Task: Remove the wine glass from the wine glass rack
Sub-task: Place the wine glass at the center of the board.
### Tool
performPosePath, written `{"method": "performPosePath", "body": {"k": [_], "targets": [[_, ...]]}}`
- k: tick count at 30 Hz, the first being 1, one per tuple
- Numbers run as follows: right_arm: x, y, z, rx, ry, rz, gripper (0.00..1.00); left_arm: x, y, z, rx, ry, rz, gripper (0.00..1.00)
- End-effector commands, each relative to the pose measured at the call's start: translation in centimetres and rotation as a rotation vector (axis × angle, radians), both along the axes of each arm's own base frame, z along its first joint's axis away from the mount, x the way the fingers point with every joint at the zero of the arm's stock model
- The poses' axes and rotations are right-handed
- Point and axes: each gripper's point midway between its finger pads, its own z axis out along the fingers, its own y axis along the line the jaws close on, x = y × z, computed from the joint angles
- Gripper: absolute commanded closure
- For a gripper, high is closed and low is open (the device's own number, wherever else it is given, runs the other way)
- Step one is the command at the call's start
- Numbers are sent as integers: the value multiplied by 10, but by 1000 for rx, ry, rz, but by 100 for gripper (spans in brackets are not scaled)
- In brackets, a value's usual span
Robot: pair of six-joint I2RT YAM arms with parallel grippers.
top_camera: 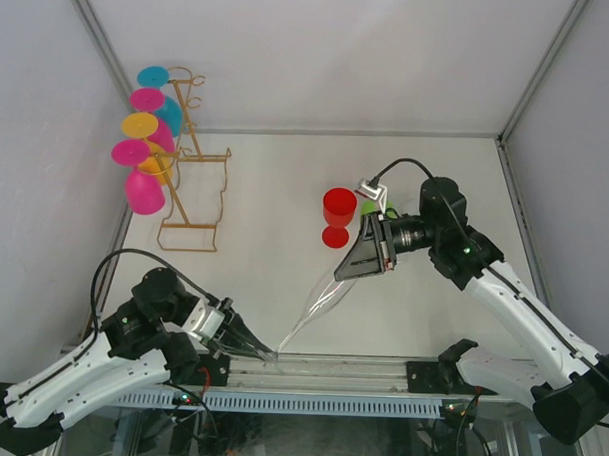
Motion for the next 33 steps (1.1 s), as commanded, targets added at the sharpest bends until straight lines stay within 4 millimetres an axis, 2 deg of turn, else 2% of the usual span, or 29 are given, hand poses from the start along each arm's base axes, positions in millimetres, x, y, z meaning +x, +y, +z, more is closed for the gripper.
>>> {"method": "performPosePath", "body": {"k": [1, 3, 10, 14, 22, 23, 25, 27, 30, 32, 33], "targets": [[-37, -1, 19, 72, -110, 169, 70, 26, -8, 13, -19, -30, 148, 100], [-34, -1, 18, 66, -113, 146, 78, 26, -7, 14, -21, -30, 152, 100], [-28, -3, 20, 63, -110, 105, 95, 26, -5, 14, -16, -31, 162, 100], [-26, -2, 20, 59, -114, 85, 100, 27, -6, 12, -11, -29, 163, 100], [-24, -1, 21, 60, -109, 78, 100, 28, -7, 12, -9, -28, 166, 100], [-25, -2, 22, 64, -111, 84, 95, 28, -6, 12, -9, -29, 167, 100], [-25, -3, 24, 66, -104, 81, 69, 28, -6, 11, -8, -30, 169, 100], [-23, -3, 25, 65, -99, 68, 57, 28, -5, 11, -6, -30, 171, 100], [-21, -6, 28, 66, -87, 56, 50, 28, -5, 10, -3, -33, 172, 100], [-19, -8, 29, 67, -79, 50, 50, 28, -6, 7, 2, -33, 171, 100], [-19, -8, 29, 69, -80, 50, 55, 29, -6, 6, 5, -31, 172, 100]]}}
